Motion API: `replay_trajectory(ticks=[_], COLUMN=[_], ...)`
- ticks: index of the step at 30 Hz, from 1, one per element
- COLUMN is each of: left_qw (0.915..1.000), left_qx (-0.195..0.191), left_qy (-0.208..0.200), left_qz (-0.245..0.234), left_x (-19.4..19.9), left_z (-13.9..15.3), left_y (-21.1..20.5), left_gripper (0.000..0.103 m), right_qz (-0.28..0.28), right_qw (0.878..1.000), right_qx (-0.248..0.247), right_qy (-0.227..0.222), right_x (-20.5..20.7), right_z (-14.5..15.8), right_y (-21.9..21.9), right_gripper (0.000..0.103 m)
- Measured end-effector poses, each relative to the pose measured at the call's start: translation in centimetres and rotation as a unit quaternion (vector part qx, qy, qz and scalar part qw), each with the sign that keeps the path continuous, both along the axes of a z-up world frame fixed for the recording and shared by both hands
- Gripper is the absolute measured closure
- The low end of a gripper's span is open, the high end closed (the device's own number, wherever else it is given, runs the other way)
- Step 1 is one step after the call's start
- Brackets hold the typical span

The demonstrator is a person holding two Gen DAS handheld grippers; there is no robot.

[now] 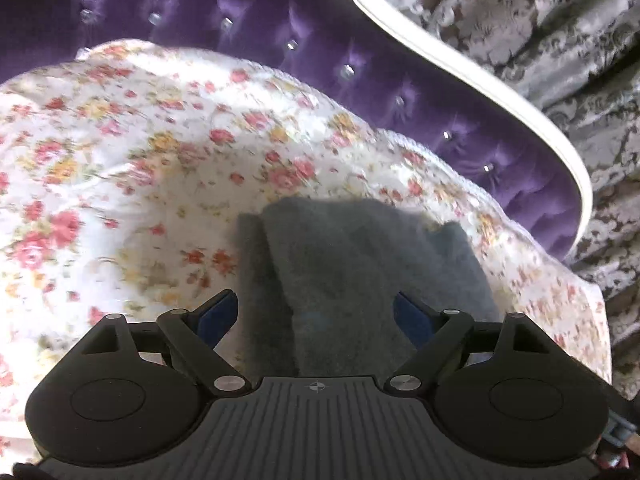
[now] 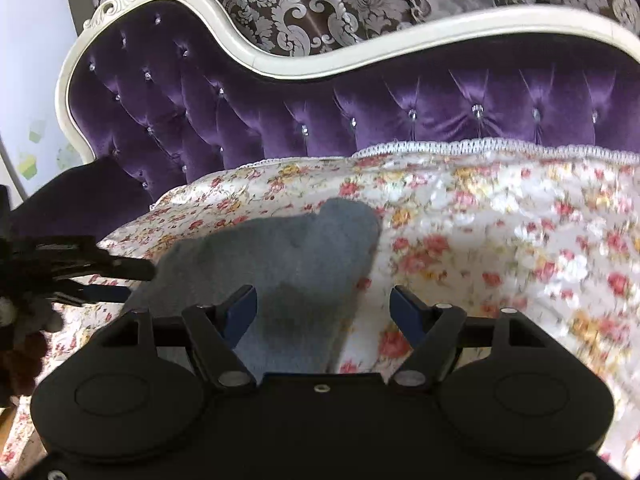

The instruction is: Fold small clothes

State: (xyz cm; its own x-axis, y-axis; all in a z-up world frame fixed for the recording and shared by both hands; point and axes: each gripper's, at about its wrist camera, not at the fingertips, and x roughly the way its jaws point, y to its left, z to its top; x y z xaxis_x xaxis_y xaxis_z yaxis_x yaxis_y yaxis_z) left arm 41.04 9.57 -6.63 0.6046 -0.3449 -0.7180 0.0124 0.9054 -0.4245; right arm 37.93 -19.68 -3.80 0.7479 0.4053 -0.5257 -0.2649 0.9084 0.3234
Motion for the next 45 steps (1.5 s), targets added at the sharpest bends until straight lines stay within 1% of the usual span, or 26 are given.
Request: replay_trajectory(ticks=[2, 4, 6, 7, 8, 10, 11, 12, 13, 14, 15, 18, 20, 22, 23, 24, 25, 26, 28, 30, 31, 32, 35, 37, 43, 45], left_qw=[0.9999, 0.9997, 0.9998, 0.9998, 0.9998, 0.9995, 0.9990, 0.9983, 0.9977, 0.9975, 0.9972, 0.9963, 0.9975, 0.9983, 0.9976, 0.9966, 0.9965, 0.9969, 0.9988, 0.9992, 0.9990, 0.9987, 0.9982, 0.9976, 0.9950, 0.9944], left_qx=[-0.008, -0.015, -0.013, -0.011, -0.006, 0.021, 0.035, 0.046, 0.052, 0.049, 0.043, 0.049, 0.043, 0.049, 0.062, 0.075, 0.074, 0.067, 0.030, 0.001, -0.010, -0.019, -0.035, -0.043, -0.049, -0.055], left_qy=[0.001, -0.001, -0.003, -0.004, -0.007, -0.013, -0.022, -0.033, -0.040, -0.048, -0.058, -0.070, -0.054, -0.030, -0.028, -0.032, -0.039, -0.042, -0.039, -0.037, -0.040, -0.043, -0.039, -0.024, 0.016, 0.014], left_qz=[-0.009, -0.017, -0.016, -0.016, -0.016, -0.018, -0.018, -0.017, -0.016, -0.018, -0.018, 0.001, 0.010, 0.003, 0.006, 0.006, 0.000, -0.004, -0.009, -0.013, -0.017, -0.021, -0.029, -0.048, -0.086, -0.089], left_x=[0.2, 0.3, 0.2, 0.2, 0.1, 0.0, -0.2, -0.4, -0.6, -0.8, -1.1, -1.5, -1.1, -0.5, -0.4, -0.4, -0.5, -0.7, -1.1, -1.8, -2.3, -2.9, -4.3, -5.1, -5.6, -5.3], left_z=[-0.4, -0.6, -0.5, -0.4, -0.4, -0.2, 0.0, 0.1, 0.3, 0.4, 0.5, 0.9, 0.2, -1.0, -1.4, -1.7, -1.8, -1.8, -1.3, -0.8, -0.5, -0.2, 0.0, -0.4, -2.6, -3.2], left_y=[-0.6, -0.9, -1.3, -1.4, -1.6, -2.2, -2.5, -2.6, -2.6, -2.6, -2.4, -1.5, -0.5, -0.2, -0.3, -0.4, -0.3, 0.0, 1.2, 2.3, 2.7, 3.0, 3.1, 2.6, 0.2, -0.2], left_gripper=[0.026, 0.035, 0.046, 0.047, 0.050, 0.056, 0.066, 0.081, 0.085, 0.092, 0.095, 0.095, 0.095, 0.094, 0.090, 0.086, 0.084, 0.082, 0.070, 0.020, 0.013, 0.009, 0.009, 0.008, 0.008, 0.004], right_qz=[0.002, 0.006, 0.011, 0.013, 0.015, 0.018, 0.020, 0.022, 0.024, 0.026, 0.028, 0.033, 0.036, 0.041, 0.041, 0.042, 0.045, 0.045, 0.037, 0.034, 0.033, 0.032, 0.030, 0.033, 0.054, 0.069], right_qw=[1.000, 1.000, 1.000, 1.000, 1.000, 1.000, 1.000, 1.000, 1.000, 0.999, 0.999, 0.999, 0.999, 0.998, 0.998, 0.997, 0.996, 0.996, 0.997, 0.997, 0.996, 0.995, 0.992, 0.989, 0.986, 0.984], right_qx=[0.003, -0.001, -0.003, -0.002, -0.001, -0.004, -0.007, -0.011, -0.013, -0.016, -0.018, -0.023, -0.027, -0.036, -0.049, -0.065, -0.070, -0.053, -0.009, 0.028, 0.043, 0.056, 0.091, 0.108, 0.128, 0.133], right_qy=[0.000, -0.001, -0.003, -0.004, -0.005, -0.009, -0.011, -0.013, -0.014, -0.014, -0.014, -0.022, -0.030, -0.027, -0.015, 0.009, 0.030, 0.047, 0.062, 0.068, 0.071, 0.073, 0.084, 0.091, 0.089, 0.096], right_x=[-0.4, -0.7, -1.0, -1.2, -1.3, -1.6, -1.7, -1.8, -1.9, -2.0, -2.1, -2.5, -2.7, -2.3, -1.9, -1.3, -0.8, -0.4, -0.2, -0.3, -0.4, -0.4, -0.2, 0.3, 2.1, 3.0], right_z=[-0.5, -0.9, -1.1, -1.3, -1.3, -1.3, -1.4, -1.4, -1.5, -1.6, -1.6, -1.4, -1.1, -1.2, -1.5, -2.0, -2.6, -3.2, -3.4, -3.3, -3.2, -3.2, -3.2, -3.1, -2.7, -2.9], right_y=[0.1, 0.4, 0.7, 0.8, 0.8, 1.0, 1.2, 1.3, 1.4, 1.6, 1.7, 2.0, 2.2, 2.7, 3.1, 3.6, 3.7, 3.4, 2.3, 1.1, 0.5, 0.0, -1.2, -1.6, -1.5, -1.2], right_gripper=[0.027, 0.027, 0.027, 0.027, 0.027, 0.027, 0.026, 0.026, 0.026, 0.025, 0.025, 0.024, 0.021, 0.015, 0.014, 0.012, 0.011, 0.009, 0.007, 0.007, 0.006, 0.005, 0.002, 0.002, 0.001, 0.001])
